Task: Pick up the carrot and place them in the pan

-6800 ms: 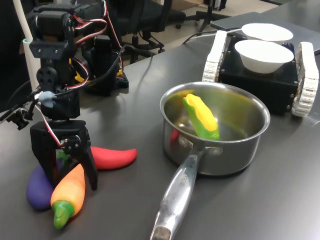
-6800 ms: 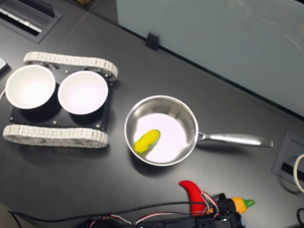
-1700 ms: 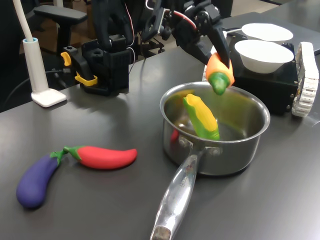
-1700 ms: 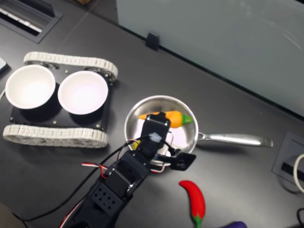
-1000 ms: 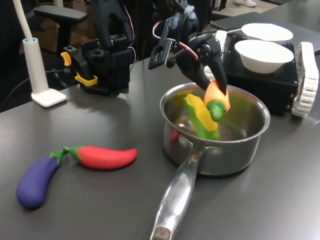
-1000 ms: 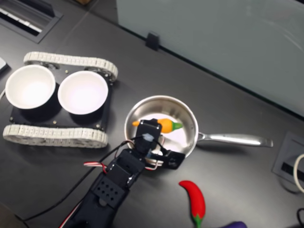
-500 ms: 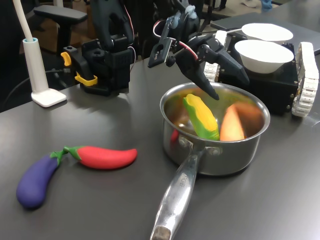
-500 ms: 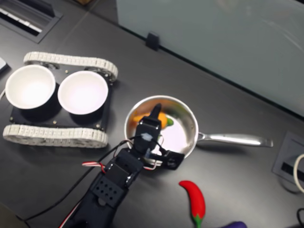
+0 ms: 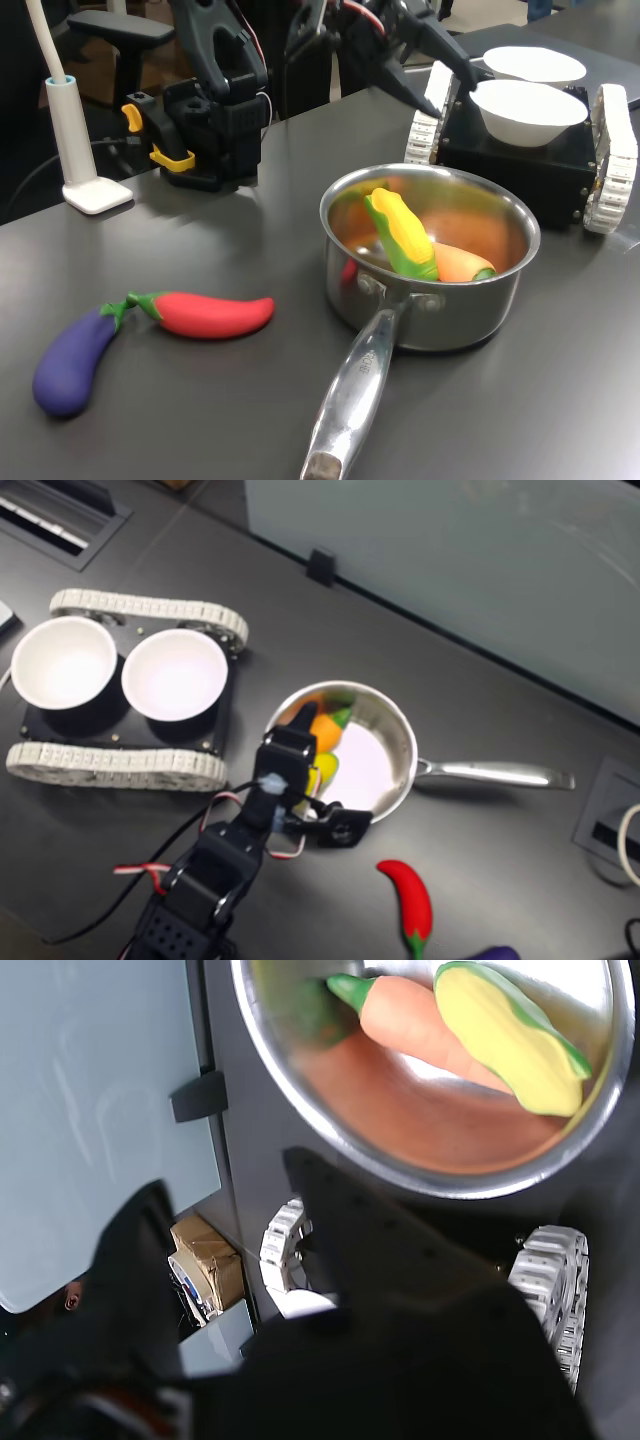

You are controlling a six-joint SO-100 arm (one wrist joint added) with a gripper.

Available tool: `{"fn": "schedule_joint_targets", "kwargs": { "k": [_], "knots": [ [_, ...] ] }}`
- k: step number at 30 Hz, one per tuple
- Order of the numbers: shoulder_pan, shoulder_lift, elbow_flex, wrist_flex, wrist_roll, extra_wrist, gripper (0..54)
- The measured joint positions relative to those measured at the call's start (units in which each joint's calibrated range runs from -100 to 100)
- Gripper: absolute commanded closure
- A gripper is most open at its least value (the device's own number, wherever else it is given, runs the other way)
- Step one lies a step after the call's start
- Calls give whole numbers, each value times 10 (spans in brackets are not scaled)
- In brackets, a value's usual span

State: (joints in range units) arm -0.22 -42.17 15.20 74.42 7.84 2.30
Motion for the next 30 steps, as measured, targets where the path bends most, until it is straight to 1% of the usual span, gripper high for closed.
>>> {"fn": "schedule_joint_targets", "kwargs": {
  "k": [1,7,10,14,22,30],
  "knots": [
    [-3,-9,0,5,-1,0,534],
    [-12,-66,0,39,-4,0,534],
    [-18,-88,1,47,-4,0,534],
    [-15,-136,45,48,-3,0,534],
    [-13,-253,150,57,4,0,534],
    [-13,-331,234,65,4,0,534]
  ]
}}
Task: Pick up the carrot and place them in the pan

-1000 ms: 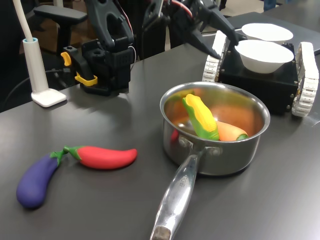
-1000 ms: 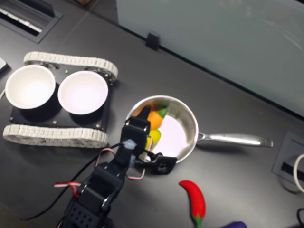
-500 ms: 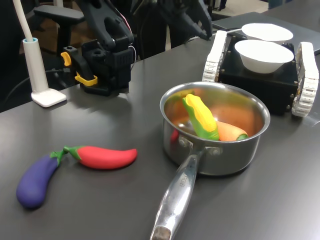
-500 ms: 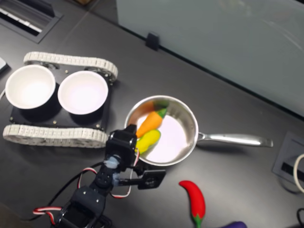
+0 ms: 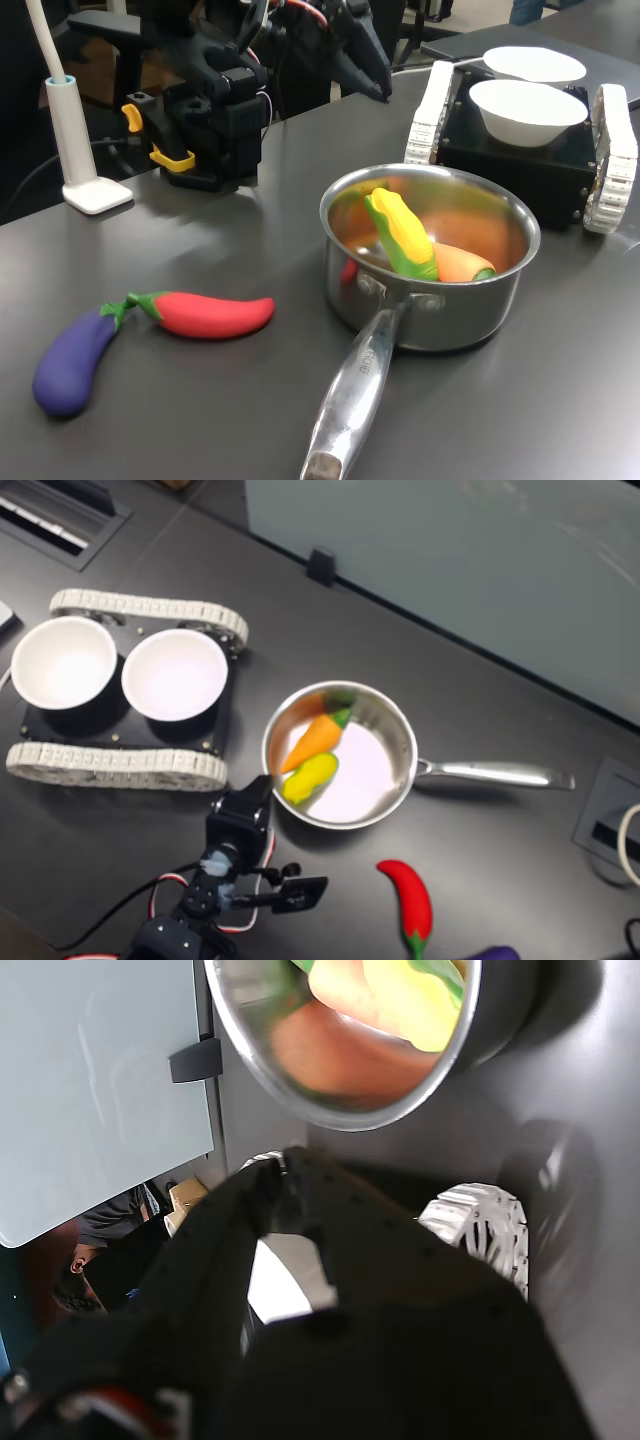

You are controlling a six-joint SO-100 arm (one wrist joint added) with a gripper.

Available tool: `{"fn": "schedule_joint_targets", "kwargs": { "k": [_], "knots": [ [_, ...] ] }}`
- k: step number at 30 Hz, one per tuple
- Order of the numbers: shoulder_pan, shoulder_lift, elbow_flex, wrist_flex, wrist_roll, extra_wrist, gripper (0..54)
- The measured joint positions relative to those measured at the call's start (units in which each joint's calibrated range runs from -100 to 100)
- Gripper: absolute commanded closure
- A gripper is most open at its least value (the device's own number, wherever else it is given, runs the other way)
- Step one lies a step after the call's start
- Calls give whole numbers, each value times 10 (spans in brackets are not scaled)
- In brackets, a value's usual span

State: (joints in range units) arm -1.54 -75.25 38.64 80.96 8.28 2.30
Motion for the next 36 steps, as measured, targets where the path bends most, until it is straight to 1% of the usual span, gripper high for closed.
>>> {"fn": "schedule_joint_targets", "kwargs": {
  "k": [8,12,17,19,26,32,36],
  "knots": [
    [0,-66,82,3,3,0,534],
    [0,-104,138,3,3,0,534],
    [-9,-171,215,3,2,0,534],
    [-12,-184,242,3,0,0,534],
    [-12,-194,312,2,-10,0,534],
    [-6,-194,369,-10,-18,0,534],
    [-2,-194,383,-13,-21,0,534]
  ]
}}
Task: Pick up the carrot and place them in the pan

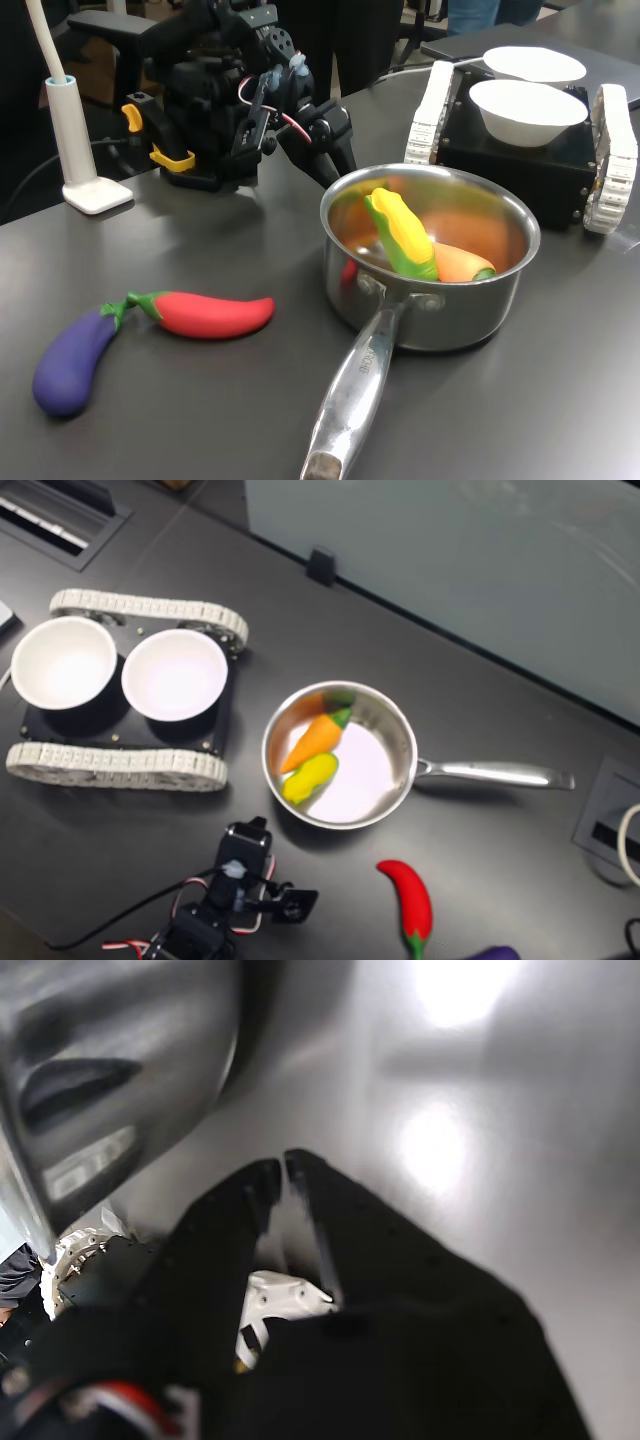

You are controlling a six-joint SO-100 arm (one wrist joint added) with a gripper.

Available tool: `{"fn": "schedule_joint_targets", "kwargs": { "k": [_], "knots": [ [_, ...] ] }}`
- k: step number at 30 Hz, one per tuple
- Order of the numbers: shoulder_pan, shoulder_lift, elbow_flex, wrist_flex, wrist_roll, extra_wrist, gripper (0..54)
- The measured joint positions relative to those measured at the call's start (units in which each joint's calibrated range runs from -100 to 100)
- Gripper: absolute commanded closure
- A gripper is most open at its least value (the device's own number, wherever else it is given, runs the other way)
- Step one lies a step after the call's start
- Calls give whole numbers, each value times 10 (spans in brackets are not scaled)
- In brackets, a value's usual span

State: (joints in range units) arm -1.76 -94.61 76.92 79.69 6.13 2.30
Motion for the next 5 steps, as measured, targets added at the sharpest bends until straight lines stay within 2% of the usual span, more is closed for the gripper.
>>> {"fn": "schedule_joint_targets", "kwargs": {
  "k": [5],
  "knots": [
    [-1,0,0,0,-2,0,534]
  ]
}}
